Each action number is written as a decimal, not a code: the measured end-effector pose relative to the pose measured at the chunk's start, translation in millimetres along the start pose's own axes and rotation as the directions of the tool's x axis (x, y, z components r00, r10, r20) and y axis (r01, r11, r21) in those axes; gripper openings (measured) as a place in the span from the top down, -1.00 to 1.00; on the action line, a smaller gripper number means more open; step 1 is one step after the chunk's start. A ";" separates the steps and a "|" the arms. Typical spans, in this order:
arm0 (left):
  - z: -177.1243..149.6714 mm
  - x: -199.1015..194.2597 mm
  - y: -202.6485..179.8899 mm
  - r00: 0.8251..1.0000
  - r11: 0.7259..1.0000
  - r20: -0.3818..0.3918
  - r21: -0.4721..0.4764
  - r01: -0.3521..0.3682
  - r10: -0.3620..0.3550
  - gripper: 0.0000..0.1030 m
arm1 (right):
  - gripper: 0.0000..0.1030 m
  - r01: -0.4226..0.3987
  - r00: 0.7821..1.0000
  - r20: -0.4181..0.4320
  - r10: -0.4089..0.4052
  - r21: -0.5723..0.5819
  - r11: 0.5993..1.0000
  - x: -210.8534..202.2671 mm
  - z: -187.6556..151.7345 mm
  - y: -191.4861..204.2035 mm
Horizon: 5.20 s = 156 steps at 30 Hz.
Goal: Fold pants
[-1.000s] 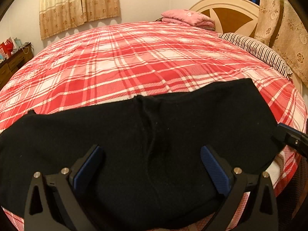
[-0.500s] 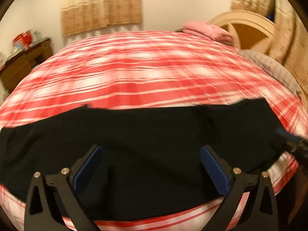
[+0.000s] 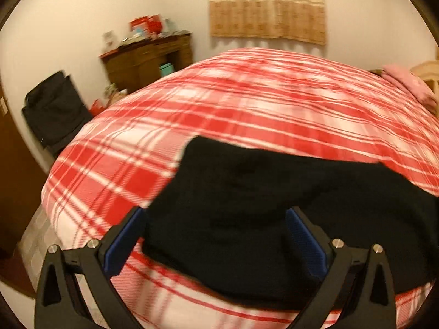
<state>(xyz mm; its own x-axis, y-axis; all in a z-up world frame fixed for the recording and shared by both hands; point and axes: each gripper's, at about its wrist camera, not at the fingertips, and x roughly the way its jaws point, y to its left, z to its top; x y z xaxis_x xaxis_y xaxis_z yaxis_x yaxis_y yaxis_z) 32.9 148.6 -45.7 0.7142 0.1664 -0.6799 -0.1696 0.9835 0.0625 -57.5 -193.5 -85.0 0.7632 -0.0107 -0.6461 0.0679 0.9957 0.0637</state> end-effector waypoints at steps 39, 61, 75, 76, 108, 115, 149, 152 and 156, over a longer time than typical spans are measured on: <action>-34.7 -3.3 68.5 0.949 0.858 0.046 -0.416 0.302 -0.312 -0.36 | -0.98 -0.038 0.998 -0.042 0.042 0.109 0.993 11.7 8.9 -0.9; -30.5 9.9 62.6 0.924 0.776 0.063 -0.523 0.353 -0.378 0.46 | -0.98 -0.061 0.997 -0.028 0.065 0.135 0.989 8.8 7.8 -4.7; -61.6 0.2 56.9 0.910 0.690 0.052 -0.635 0.349 -0.412 0.14 | -0.98 -0.070 0.997 -0.032 0.075 0.146 0.987 8.5 8.1 -6.9; -59.9 0.6 56.0 0.909 0.691 0.057 -0.630 0.354 -0.413 0.10 | -0.98 -0.070 0.997 -0.033 0.076 0.144 0.987 8.3 8.0 -6.9; -30.9 11.7 53.0 0.926 0.798 0.083 -0.483 0.360 -0.368 0.68 | -0.98 -0.015 1.000 -0.024 0.017 0.081 0.997 3.6 5.7 2.4; -5.3 -16.7 24.9 0.930 0.879 0.130 -0.304 0.367 -0.343 0.72 | -0.98 -0.090 0.993 0.099 0.063 0.302 0.949 -38.0 12.7 -50.2; -83.1 -89.4 -230.1 0.718 0.604 -0.082 0.479 0.637 -0.691 0.73 | -0.92 -0.413 0.905 0.132 0.404 0.499 0.762 -10.3 41.0 -113.3; -84.0 -87.1 -231.7 0.718 0.602 -0.091 0.480 0.638 -0.690 0.73 | -0.41 -0.422 0.892 0.082 0.444 0.496 0.758 4.4 41.9 -106.2; -83.1 -83.0 -234.0 0.724 0.605 -0.120 0.468 0.645 -0.679 0.72 | -0.39 -0.396 0.894 0.010 0.448 0.488 0.778 18.3 37.2 -92.6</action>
<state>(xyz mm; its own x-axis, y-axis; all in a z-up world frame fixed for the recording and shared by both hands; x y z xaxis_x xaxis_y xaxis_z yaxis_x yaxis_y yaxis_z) -43.2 -101.3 -64.6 0.5507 -0.5559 -0.6227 0.6754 0.7351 -0.0589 -25.9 -289.3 -74.4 0.7193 0.4359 -0.5410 0.0645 0.7334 0.6767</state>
